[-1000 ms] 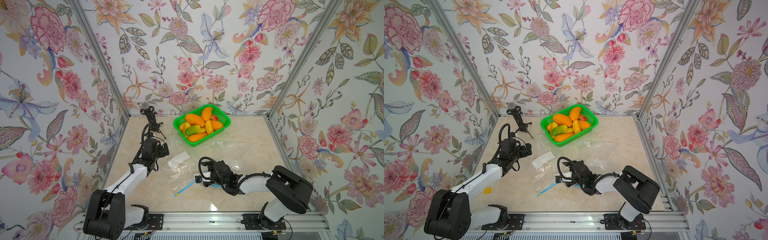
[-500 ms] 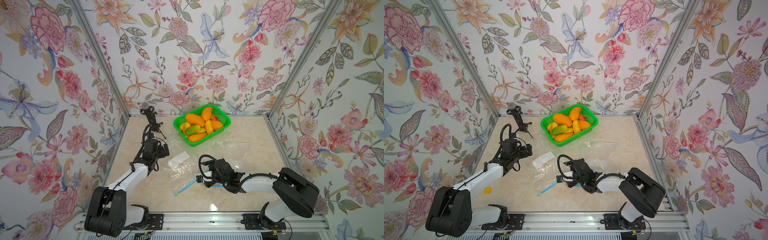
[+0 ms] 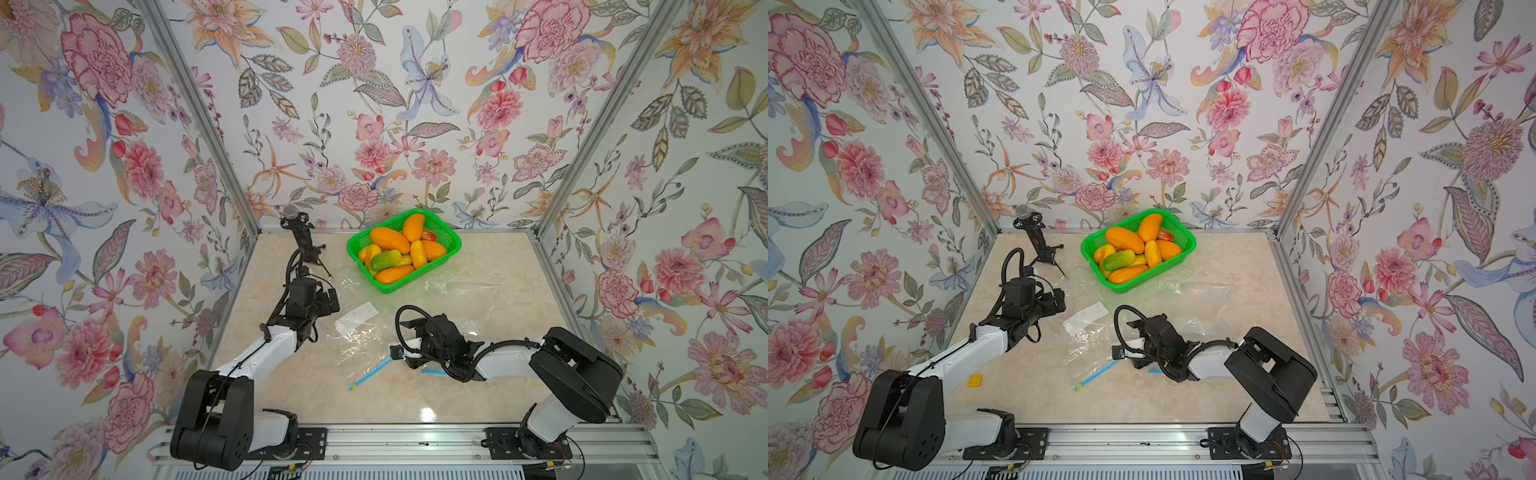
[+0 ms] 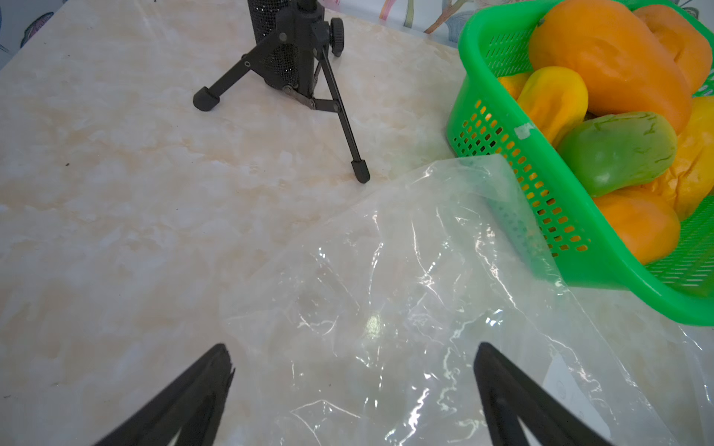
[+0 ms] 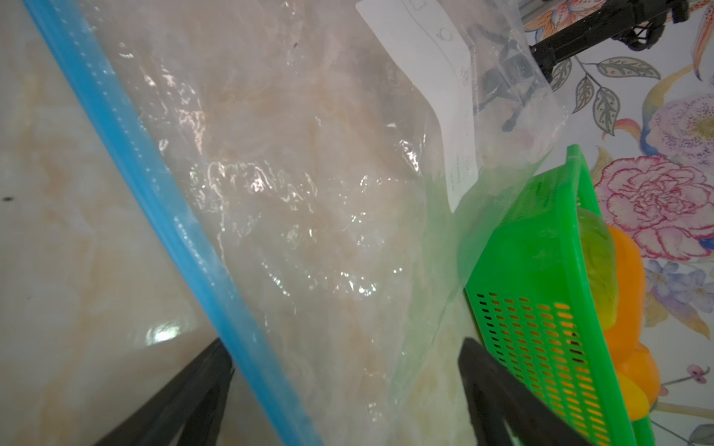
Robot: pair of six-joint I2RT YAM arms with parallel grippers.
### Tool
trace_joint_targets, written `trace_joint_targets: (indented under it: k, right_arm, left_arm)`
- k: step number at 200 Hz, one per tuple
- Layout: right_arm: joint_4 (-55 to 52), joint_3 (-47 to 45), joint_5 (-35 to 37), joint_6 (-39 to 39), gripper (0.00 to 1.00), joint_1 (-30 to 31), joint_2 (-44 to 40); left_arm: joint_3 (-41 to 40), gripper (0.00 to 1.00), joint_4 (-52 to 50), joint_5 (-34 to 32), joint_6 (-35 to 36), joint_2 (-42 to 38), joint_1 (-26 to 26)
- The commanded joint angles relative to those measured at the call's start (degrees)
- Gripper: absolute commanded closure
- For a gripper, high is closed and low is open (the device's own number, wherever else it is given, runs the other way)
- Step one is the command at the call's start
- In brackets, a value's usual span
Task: Place the mango in a zip-top bag and seal the zipper
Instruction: Pick up the zipper food storage bag at the center of the board.
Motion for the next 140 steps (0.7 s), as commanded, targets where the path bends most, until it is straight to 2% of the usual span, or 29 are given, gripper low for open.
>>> trace_joint_targets:
  k: [1,33,70,108,140]
  right_arm:
    - [-1.19,1.52,-1.95,-0.29,0.08,-0.37,-0.21]
    - [-2.91,0.78,-2.15,-1.49,0.01,-0.46,-1.48]
    - [-2.62,0.58,-2.35,-1.03,0.01,-1.02,-2.04]
    - [-3.84,2.39,-3.76,-0.73,0.01,-1.11,-2.59]
    - [-8.89,3.65,-4.65,-2.42,0.01,1.21,-3.41]
  left_arm:
    - [-1.11,0.01,3.34,0.36,-0.83,2.89,-0.54]
    - [2.54,0.01,5.74,1.82,-0.47,9.66,-0.51]
    - [6.6,0.01,6.24,3.62,-1.35,18.67,-0.52]
    - [6.96,0.01,7.06,4.13,-1.65,20.53,-0.5]
    - [7.13,0.01,6.83,3.72,-1.81,21.02,-0.48]
